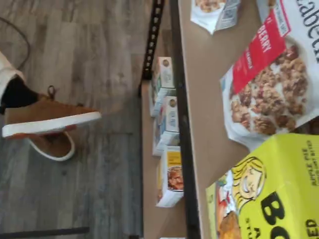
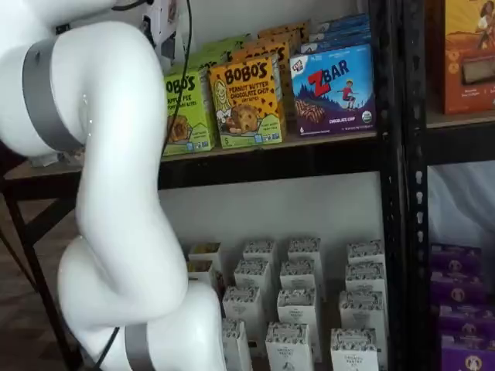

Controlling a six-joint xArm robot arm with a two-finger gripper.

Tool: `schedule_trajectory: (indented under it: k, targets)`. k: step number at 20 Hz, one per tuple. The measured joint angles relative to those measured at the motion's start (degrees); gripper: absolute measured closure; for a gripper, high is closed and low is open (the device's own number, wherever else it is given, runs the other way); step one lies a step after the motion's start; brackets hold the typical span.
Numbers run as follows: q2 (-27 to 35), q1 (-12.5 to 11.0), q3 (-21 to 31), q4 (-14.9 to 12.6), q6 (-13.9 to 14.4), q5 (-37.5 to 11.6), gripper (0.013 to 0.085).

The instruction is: Pick the green box on the top shelf, the fourth from the left

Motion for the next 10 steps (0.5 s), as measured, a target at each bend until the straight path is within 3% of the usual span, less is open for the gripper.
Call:
schedule_trajectory:
  k: [10]
  targets:
    - [1.8,0.3,-0.7,-0.9,-0.2,-2.8,0.0130]
